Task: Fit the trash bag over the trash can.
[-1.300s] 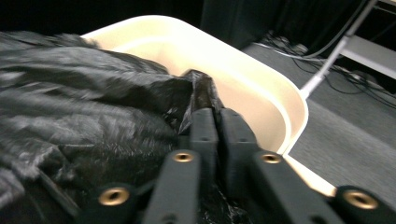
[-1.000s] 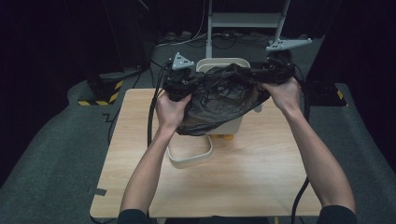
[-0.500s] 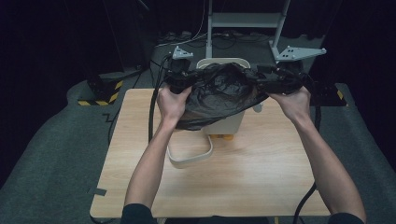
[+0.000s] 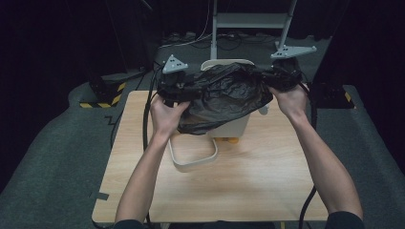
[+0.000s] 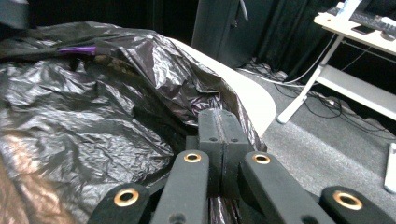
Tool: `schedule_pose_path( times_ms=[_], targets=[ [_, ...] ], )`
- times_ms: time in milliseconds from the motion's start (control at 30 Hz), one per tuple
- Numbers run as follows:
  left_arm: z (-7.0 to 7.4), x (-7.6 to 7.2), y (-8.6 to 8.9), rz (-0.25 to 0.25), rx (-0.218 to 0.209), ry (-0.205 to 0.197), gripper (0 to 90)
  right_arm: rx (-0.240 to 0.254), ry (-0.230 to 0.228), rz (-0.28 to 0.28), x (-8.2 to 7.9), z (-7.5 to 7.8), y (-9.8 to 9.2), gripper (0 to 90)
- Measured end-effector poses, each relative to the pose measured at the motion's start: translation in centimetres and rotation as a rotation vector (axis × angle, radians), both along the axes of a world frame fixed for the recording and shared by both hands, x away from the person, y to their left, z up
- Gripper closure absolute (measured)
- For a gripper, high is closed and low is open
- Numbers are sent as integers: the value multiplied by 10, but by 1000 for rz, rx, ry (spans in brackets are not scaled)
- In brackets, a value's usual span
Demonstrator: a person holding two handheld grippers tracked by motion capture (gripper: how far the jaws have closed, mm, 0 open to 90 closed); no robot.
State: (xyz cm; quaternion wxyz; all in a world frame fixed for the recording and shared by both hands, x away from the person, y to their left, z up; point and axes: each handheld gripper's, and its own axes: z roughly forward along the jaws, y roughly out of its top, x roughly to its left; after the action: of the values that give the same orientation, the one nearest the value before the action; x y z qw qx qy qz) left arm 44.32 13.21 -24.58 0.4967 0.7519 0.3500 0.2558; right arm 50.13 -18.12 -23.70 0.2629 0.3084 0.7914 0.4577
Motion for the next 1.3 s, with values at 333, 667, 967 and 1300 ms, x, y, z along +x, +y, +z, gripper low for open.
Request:
schedule_pose_path(
  times_ms=[333,667,967,1300],
  targets=[
    [-7,6,0,92,79,-55,725,17,8,-8,6,-1,-1,842],
    [2,26,1,89,22,-13,896,-56,-97,-57,-7,1,-2,684],
    [5,55,3,90,4,45,897,-73,-88,-98,16,-10,-1,899],
    [-1,92,-1,112,35,118,897,-24,-49,-138,43,-8,-3,898]
  ],
)
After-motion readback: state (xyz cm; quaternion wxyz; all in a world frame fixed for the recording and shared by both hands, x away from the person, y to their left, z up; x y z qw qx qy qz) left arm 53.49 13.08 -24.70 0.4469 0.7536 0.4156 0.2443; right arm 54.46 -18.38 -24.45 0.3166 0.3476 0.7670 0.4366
